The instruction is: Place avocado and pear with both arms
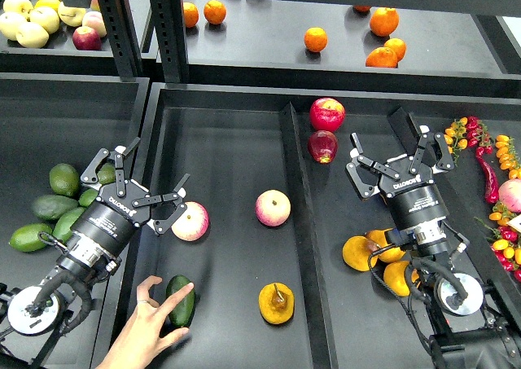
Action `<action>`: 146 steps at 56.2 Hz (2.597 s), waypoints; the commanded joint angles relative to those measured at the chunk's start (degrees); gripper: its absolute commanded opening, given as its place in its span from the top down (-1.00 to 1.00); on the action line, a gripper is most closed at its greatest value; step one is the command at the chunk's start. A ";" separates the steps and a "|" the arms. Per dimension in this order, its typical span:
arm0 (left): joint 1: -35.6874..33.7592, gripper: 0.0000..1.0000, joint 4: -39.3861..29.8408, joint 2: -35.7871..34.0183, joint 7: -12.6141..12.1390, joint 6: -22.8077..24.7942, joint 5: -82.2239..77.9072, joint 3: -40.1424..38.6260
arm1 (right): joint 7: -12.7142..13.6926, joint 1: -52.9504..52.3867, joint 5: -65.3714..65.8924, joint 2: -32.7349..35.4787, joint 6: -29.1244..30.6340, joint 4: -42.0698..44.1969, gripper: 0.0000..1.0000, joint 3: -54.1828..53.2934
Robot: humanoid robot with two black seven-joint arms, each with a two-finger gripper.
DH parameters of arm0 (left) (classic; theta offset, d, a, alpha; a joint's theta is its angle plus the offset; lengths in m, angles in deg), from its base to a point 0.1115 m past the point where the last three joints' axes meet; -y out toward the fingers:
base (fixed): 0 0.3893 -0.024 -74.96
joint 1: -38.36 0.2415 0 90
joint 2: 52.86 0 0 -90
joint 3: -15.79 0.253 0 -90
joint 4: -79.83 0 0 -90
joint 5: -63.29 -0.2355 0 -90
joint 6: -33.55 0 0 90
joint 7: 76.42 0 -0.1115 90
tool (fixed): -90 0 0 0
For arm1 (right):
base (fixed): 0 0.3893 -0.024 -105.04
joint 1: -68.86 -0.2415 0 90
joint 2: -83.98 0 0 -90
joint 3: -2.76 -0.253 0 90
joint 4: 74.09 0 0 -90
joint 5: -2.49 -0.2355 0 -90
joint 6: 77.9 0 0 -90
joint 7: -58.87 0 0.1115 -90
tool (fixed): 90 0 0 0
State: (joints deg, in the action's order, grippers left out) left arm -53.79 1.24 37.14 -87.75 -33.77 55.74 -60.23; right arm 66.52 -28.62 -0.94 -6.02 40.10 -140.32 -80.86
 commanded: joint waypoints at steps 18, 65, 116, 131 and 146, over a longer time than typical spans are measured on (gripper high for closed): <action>-0.14 -0.99 0.28 0.00 -0.79 3.07 -0.01 -0.70 | 0.00 0.00 -0.17 0.00 0.00 0.48 -0.99 -0.05; -0.05 -0.99 0.19 0.00 -0.70 3.16 -0.01 -0.88 | 0.00 0.00 -0.17 0.00 0.00 0.40 -0.99 -0.58; -29.30 -0.65 3.53 -24.58 -16.66 0.08 15.35 20.19 | 0.88 -4.92 0.00 0.00 -5.76 4.09 -0.99 -4.88; -51.01 -0.62 4.67 -37.27 -16.66 5.32 22.75 50.17 | 0.88 -6.41 -0.09 0.00 -5.68 6.46 -0.99 -4.97; -56.48 -0.62 6.69 -32.87 -16.66 5.32 19.16 62.14 | 0.88 -8.79 0.00 0.00 -5.24 7.96 -0.99 -6.82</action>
State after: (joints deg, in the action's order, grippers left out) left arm -109.92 6.61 2.08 -104.43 -28.45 77.10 -0.83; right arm 67.39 -37.03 -1.00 -6.02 34.82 -132.41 -87.41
